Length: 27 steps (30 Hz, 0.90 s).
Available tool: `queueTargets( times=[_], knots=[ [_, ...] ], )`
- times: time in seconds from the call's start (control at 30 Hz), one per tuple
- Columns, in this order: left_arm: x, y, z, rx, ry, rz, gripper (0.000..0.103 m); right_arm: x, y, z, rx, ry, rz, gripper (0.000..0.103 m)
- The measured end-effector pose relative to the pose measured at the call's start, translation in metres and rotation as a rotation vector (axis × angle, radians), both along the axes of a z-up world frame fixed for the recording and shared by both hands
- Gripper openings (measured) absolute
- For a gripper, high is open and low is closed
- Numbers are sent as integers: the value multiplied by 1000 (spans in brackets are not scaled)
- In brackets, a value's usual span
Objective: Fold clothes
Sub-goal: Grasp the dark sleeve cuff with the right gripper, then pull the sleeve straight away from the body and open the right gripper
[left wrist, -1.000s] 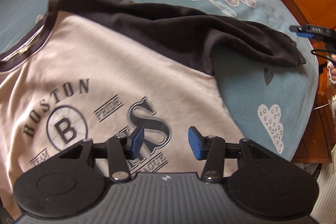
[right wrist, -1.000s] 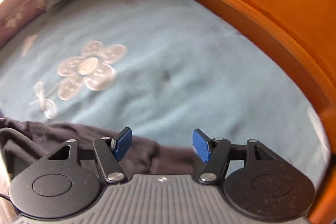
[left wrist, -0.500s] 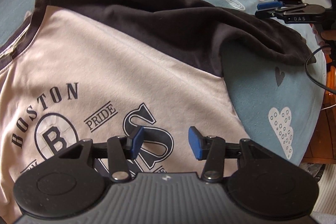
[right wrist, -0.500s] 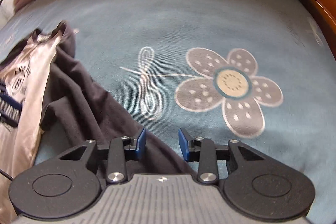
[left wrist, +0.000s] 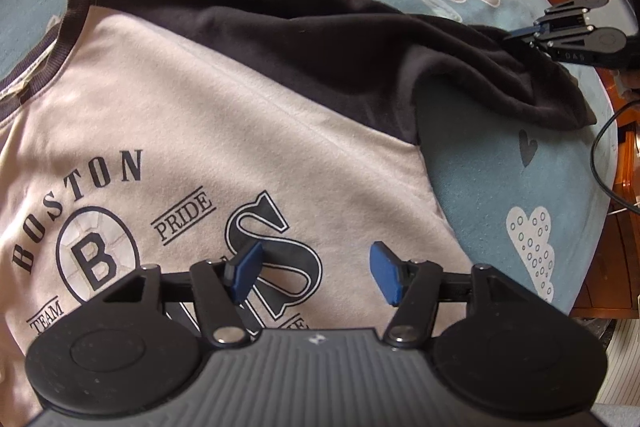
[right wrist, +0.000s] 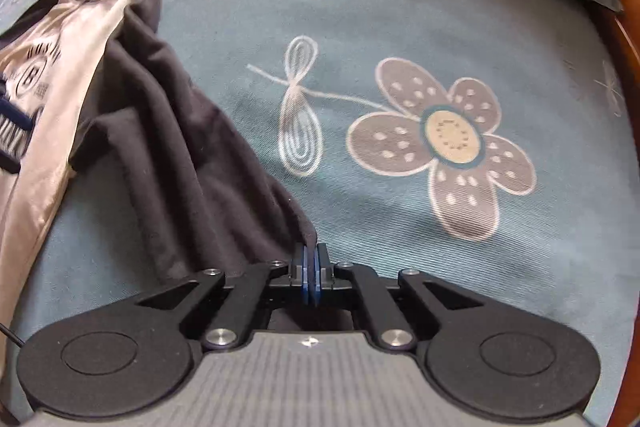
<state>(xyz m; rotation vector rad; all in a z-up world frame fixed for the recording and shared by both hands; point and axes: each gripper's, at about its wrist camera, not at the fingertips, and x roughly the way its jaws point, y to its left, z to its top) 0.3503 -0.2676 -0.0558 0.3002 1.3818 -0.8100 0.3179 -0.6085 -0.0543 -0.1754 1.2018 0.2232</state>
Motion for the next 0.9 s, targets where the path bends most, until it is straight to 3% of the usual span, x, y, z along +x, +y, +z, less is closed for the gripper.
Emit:
queueTargets(
  times=[0.13,0.2,0.27,0.5,0.6,0.7,0.8,0.9],
  knots=[
    [5,-2,13,-26,-27,-3,59,-1,-26,14,-60,-51,-128,5],
    [9,-3,17,-33,-39,-3,59,-2,-44,11,-55,-51,-222,6],
    [12,-1,18,-39,-40,4,60,-1,-44,14,-43,-64,-244,6],
    [15,10,12,-20,-40,44,60,5,-41,29,-4,-122,-295,45],
    [12,16,8,-13,-26,51,60,-4,-50,31,-4,-113,-361,46],
    [8,21,6,-3,-15,53,60,-39,-79,27,52,-82,-539,46],
    [6,20,5,-4,-4,47,60,-93,-97,26,174,-68,-734,47],
    [4,17,4,-3,6,36,60,-150,-101,16,307,-47,-915,56]
  ],
)
